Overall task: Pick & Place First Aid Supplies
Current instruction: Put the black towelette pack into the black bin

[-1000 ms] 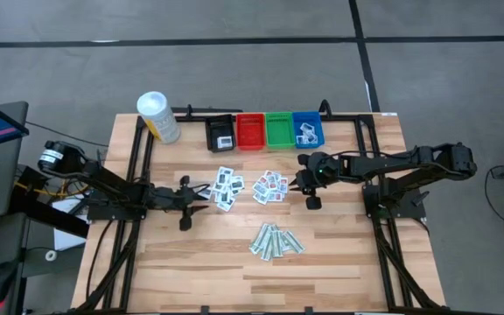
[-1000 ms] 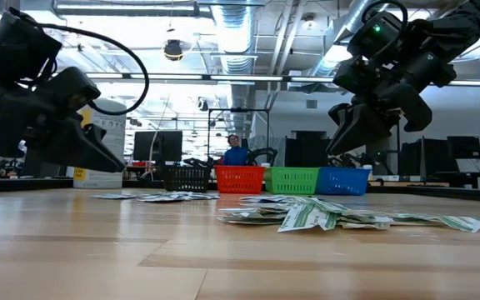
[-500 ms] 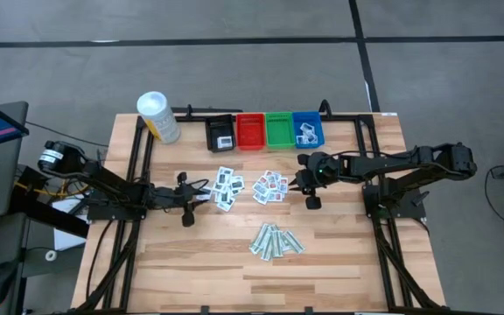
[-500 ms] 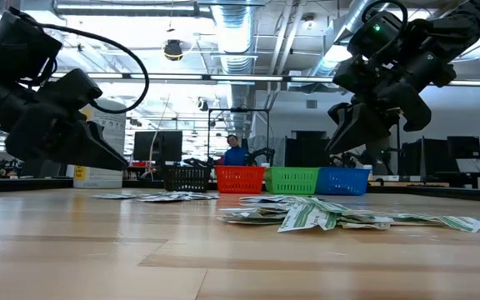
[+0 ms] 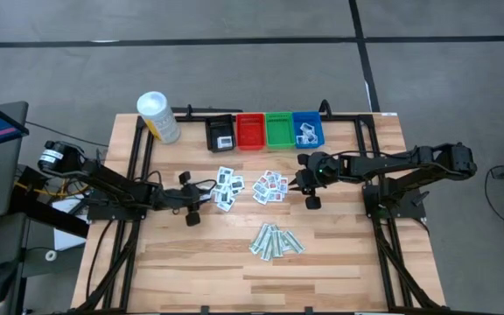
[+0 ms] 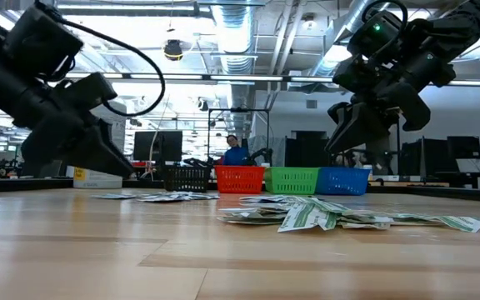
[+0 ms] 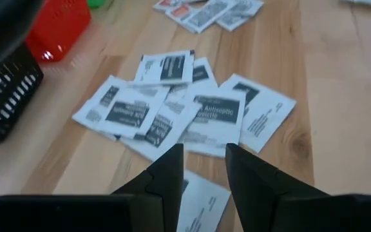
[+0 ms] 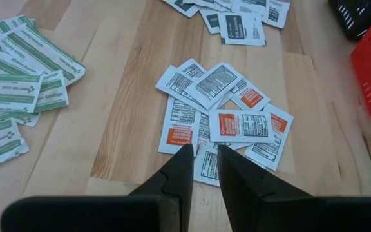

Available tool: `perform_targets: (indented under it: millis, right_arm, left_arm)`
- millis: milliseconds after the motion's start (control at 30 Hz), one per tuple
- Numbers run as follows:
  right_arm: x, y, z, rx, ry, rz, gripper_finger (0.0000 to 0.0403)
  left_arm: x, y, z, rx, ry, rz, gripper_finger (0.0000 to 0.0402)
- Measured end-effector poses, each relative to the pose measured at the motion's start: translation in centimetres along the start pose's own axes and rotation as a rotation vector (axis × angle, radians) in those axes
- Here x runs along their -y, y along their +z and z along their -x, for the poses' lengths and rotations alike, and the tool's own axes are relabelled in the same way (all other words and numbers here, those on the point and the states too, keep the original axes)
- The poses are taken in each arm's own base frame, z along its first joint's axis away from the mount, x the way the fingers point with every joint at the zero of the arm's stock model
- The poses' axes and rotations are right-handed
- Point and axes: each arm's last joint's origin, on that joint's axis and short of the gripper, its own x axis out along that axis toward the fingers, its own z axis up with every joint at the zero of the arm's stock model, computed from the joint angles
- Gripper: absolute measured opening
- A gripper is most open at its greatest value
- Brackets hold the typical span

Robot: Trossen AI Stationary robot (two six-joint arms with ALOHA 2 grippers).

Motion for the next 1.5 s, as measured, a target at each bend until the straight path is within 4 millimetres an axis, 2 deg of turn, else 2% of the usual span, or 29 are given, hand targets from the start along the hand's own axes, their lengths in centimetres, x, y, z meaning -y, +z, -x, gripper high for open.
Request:
perform_targets:
  millis: [233,600,1067,1500]
  right_arm:
    - [0.0,0.0,0.0,0.0,0.0,0.0,0.0065]
    - [0.0,0.0,0.0,0.0,0.0,0.0,0.0065]
    - [0.0,0.1,0.0,0.004,-0.001,0.001,0.0065]
    - [0.0,0.1,0.0,0.008,-0.002,0.001,0.0065]
  left_arm:
    - [-0.3,-0.4,-0.1,-0.036,0.028,0.131,0.0118]
    - [-0.9,-0.5,-0.4,-0.056,0.057,0.148,0.0118]
    - [-1.1,-2.4,0.0,-0.123,0.044,0.199,0.0118]
    - [-1.1,-2.5,0.0,-0.128,0.033,0.198,0.0118]
